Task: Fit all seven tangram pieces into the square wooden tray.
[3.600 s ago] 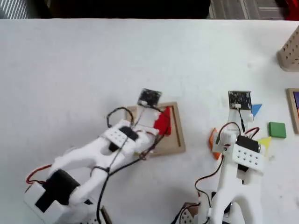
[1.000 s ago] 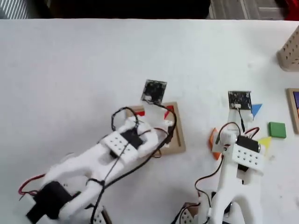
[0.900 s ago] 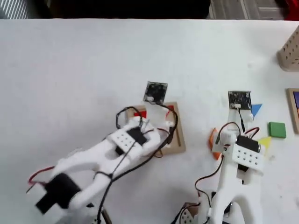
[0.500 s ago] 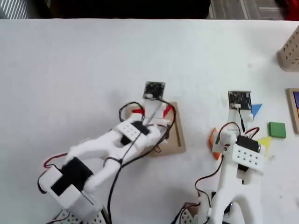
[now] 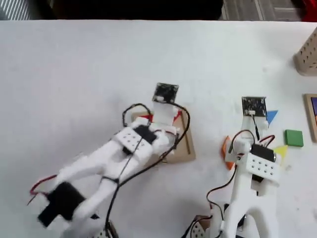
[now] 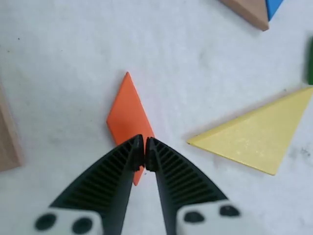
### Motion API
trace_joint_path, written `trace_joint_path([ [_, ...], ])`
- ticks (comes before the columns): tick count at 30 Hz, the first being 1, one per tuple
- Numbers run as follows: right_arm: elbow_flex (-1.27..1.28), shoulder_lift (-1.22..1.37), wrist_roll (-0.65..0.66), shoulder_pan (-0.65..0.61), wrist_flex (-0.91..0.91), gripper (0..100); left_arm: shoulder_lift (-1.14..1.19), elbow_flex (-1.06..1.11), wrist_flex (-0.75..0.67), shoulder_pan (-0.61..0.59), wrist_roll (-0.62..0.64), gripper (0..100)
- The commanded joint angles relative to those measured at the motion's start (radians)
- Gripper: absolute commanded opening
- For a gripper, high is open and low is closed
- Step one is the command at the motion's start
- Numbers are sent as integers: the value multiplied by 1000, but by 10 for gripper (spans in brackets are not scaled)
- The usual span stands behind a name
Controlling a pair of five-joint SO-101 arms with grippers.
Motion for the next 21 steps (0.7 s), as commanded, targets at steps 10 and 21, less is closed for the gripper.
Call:
trace_joint_path([
  [10, -186, -2, 130, 223, 219, 22, -561, 273, 86, -36, -216, 154],
  [21, -196, 71, 120, 446, 157, 140, -561, 295, 84, -19, -110, 322],
])
